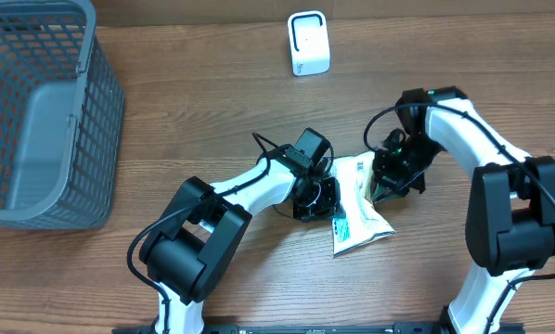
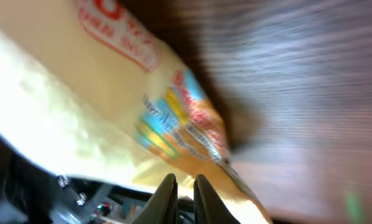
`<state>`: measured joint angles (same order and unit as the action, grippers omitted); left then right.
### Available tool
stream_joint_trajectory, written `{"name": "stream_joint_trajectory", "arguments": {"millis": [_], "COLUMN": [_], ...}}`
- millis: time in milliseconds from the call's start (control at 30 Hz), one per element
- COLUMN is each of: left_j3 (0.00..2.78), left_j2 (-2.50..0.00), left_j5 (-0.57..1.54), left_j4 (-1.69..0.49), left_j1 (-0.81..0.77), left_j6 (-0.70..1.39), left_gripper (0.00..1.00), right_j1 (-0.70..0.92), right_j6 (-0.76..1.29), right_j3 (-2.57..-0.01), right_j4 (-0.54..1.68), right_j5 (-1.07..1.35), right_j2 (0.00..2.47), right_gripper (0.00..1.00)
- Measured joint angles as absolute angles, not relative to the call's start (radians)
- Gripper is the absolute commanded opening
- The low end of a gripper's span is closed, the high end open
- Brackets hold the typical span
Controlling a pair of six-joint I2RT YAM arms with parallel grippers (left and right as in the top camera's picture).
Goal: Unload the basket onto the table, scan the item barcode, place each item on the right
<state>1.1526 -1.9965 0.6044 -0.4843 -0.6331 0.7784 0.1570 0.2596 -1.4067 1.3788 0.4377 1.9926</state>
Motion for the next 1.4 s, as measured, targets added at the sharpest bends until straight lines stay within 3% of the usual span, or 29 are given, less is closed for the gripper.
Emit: {"name": "stream_joint_trajectory", "arguments": {"millis": [167,267,533,800,1033,1400], "left_j3": [1.189,1.232,1.511,1.589,1.575,1.637], "left_j2": [-1.985,-1.945,-1.784,-1.745,-1.787,-1.903], "left_j5": [0.54,0.4,-0.28,-0.772,-0.883,-0.682], "left_j4": [-0.64,-0.813,-1.237,-1.313,-1.312,-1.395], "left_j1": [-0.608,-0.578,-0.535,-0.535,-0.535,-0.514], "left_j6": [0.766,0.743,0.699,0.691,0.677,0.766], "left_gripper": [0.04,0.04,0.04,0.04,0.04,0.04], "right_j1": [0.15,0.15,0.15,0.15,0.15,0.159], "right_j6": [0.261,0.261,0.261,0.261,0.261,0.26], "right_j3": [-1.486,-1.508,-1.511,-1.511,-1.511,-1.511], "right_j4": [1.44,1.444,1.422,1.402,1.38,1.354], "right_j5": [0.313,0.242,0.154,0.14,0.112,0.124], "right_j2": [1.993,1.993,1.993,1.993,1.993,1.993], "right_gripper": [0.16,0.16,0.16,0.16,0.16,0.17]}}
